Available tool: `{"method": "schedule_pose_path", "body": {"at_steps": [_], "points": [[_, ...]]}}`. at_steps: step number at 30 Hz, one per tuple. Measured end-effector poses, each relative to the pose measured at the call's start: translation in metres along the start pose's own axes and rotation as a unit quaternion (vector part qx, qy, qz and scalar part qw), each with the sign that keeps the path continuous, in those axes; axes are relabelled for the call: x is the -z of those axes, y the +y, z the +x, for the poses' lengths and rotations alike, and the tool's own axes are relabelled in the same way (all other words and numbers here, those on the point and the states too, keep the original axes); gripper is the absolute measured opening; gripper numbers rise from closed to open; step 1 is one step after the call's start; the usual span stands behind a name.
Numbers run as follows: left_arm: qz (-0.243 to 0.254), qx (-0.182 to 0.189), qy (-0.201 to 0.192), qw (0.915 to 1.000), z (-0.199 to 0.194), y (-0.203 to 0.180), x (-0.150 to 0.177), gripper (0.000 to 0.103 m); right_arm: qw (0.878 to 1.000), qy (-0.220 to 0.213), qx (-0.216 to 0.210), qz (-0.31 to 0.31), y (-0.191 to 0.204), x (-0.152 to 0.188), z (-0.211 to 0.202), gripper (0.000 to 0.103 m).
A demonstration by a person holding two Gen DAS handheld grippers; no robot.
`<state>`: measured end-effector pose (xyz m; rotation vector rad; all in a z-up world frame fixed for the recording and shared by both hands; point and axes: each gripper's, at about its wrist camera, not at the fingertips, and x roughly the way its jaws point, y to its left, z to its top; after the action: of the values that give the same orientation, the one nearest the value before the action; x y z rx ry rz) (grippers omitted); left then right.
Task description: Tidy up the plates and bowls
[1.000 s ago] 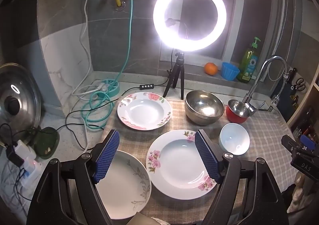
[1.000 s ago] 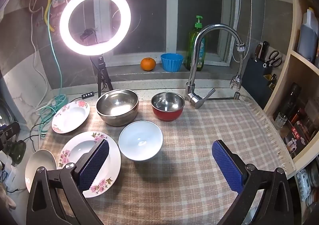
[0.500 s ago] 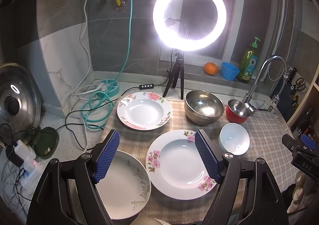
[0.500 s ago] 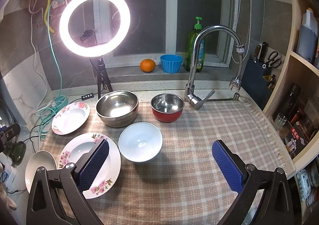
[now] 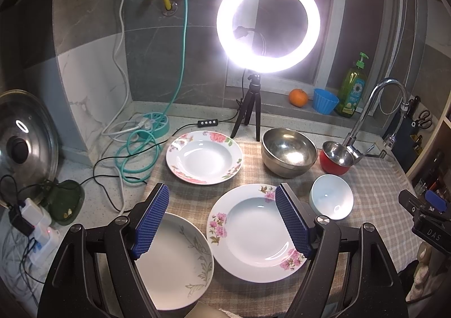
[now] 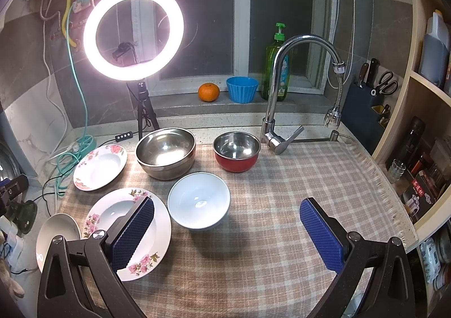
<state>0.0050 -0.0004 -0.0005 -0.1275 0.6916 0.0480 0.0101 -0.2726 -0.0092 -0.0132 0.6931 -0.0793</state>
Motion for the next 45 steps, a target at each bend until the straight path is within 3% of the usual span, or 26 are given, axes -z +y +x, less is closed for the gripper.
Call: {"method": "schedule_pose_path", "body": {"at_steps": [45], "points": [[0.001, -0.001, 0.0, 1.0, 0.0, -0.0009, 0.0009, 0.078, 1.0, 0.002, 0.0, 0.005, -0.0015, 0.0078, 0.0032, 0.102]]}}
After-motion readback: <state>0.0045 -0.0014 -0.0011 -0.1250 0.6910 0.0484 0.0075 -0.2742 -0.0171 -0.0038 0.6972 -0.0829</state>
